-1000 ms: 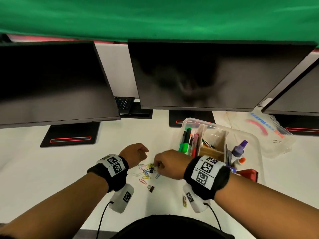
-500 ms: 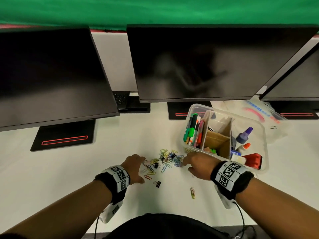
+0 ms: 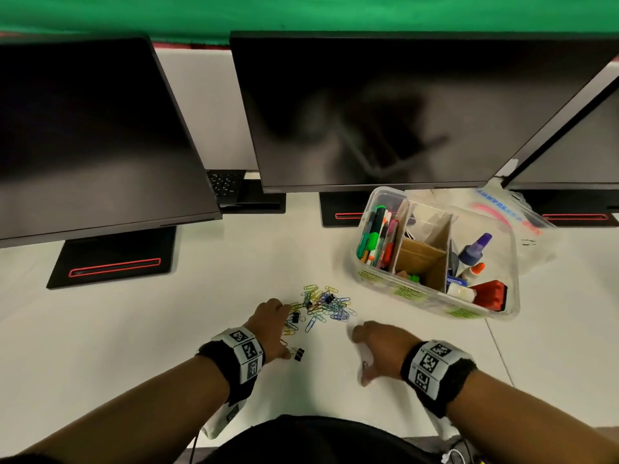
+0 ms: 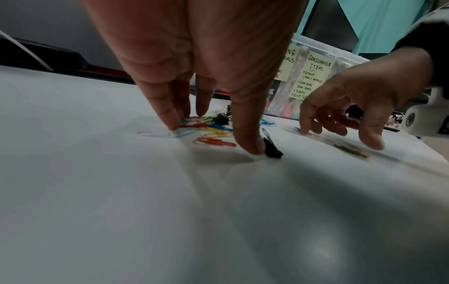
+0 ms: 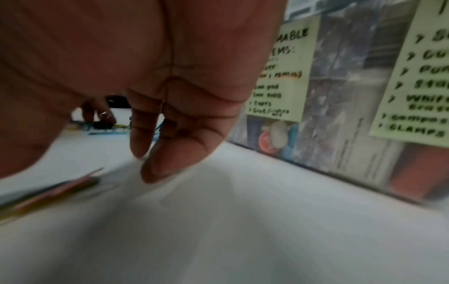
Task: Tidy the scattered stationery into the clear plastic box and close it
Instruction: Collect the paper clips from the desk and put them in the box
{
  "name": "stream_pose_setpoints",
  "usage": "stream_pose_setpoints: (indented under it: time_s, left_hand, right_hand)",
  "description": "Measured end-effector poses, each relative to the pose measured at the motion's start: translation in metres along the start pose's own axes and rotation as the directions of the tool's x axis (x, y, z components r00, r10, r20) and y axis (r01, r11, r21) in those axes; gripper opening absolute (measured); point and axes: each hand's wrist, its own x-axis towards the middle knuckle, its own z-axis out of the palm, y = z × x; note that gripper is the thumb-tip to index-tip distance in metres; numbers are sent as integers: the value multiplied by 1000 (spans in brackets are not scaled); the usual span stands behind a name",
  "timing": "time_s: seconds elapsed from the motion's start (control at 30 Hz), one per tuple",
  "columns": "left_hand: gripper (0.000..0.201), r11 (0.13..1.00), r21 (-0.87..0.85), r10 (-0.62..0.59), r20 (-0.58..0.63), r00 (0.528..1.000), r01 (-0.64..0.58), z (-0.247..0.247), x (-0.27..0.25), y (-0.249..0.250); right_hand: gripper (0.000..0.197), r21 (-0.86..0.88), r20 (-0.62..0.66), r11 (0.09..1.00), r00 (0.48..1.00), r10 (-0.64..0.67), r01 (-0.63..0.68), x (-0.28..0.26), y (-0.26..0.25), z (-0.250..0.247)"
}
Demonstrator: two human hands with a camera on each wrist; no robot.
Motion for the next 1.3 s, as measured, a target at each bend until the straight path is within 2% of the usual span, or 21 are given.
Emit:
stream_pose_setpoints:
  time_s: [0.13,0.27,0.37,0.4,0.47,0.53,0.6,0.67,0.73,0.87,1.0,1.03,1.1,1.17,1.23,1.3]
  left_hand:
    - [90,1000,25,0,11,1000,0,1,7,13]
    - [81,997,-57,45,-2,999,-45,4,14,25]
    - [77,987,-133,87,-40,995,-92,1,18,26]
    - [75,984,-155,81,-63,995,-90,-2,18,24]
    - [77,984,-163,63,-91,994,-78,-8,17,17]
    - [88,991,-132,28,-53,998,-35,-11,13,11]
    - [101,998,-57,-9,18,1000,10,-10,11,8]
    - [107,1000,6,-26,46,999,26,-5,11,9]
    - [108,999,-10,-32,36,999,33,3,13,13]
    - [100,984,-164,-79,-24,997,74,9,22,26]
    - [76,933,-360,-61,-145,988,4,0,33,31]
    - [72,918,-397,-65,-183,981,-13,-4,36,30]
    - [77,908,-419,-73,-230,971,-31,-10,39,26]
    - [98,933,-359,-62,-176,982,-5,-11,42,23]
    - [120,977,-213,-41,-65,997,26,-10,44,24]
    - [124,994,-110,-12,-9,1000,11,-7,46,31]
  right_hand:
    - [53,129,-51,991,998,48,-42,13,-4,4]
    - [28,219,-205,976,977,66,-20,28,-3,-4]
    - [27,271,-300,962,948,104,-20,26,-2,-14]
    - [31,271,-302,962,946,118,-34,22,0,-16]
    - [45,208,-187,976,976,108,-68,13,4,-15]
    - [46,129,-47,989,996,75,-68,7,6,-8]
    - [44,169,-24,984,997,67,-62,10,8,-1]
    - [40,250,-80,967,994,75,-53,18,7,-2]
    - [35,317,-141,948,987,82,-34,29,5,-8]
    - [33,398,-222,917,971,87,8,47,-4,-15]
    - [29,396,-348,916,934,81,68,55,-13,-25]
    - [33,395,-376,917,922,96,65,56,-13,-27]
    - [66,344,-345,939,933,103,23,61,-15,-28]
    - [99,257,-246,966,965,91,-25,66,-17,-28]
    - [107,175,-192,983,977,90,-56,71,-21,-28]
    - [95,146,-199,989,978,67,-38,76,-24,-27]
